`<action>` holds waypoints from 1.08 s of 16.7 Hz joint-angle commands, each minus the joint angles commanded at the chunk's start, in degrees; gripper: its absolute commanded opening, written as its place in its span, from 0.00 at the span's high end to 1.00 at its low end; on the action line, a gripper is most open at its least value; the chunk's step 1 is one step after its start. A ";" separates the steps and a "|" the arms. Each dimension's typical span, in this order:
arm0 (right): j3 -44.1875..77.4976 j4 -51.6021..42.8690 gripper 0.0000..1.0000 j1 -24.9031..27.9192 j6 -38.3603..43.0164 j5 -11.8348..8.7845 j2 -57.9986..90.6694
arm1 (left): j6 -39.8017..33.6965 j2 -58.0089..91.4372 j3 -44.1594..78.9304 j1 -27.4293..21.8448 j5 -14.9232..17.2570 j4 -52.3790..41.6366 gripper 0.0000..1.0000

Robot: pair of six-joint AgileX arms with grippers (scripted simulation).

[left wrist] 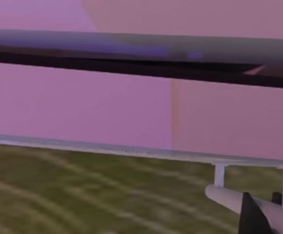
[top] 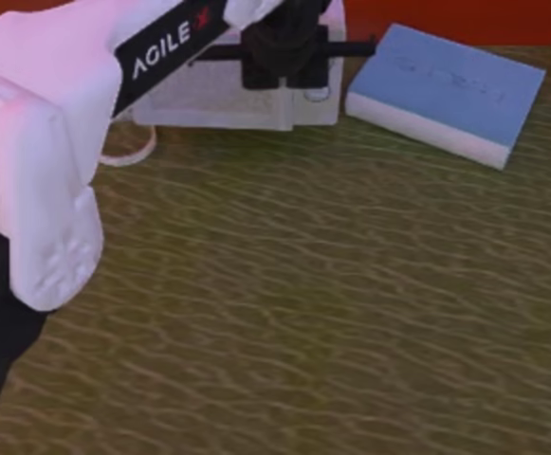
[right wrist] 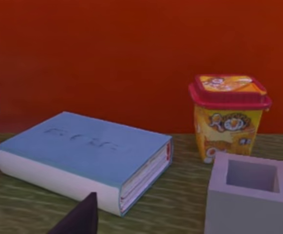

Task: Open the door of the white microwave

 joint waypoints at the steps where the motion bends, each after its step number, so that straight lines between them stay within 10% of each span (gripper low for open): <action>1: 0.00 0.00 0.00 0.00 0.00 0.00 0.00 | 0.00 0.00 0.00 0.00 0.00 0.00 1.00; 18: 0.00 0.00 0.00 0.00 0.00 0.00 0.00 | 3.18 -4.76 -8.50 0.19 1.44 4.62 1.00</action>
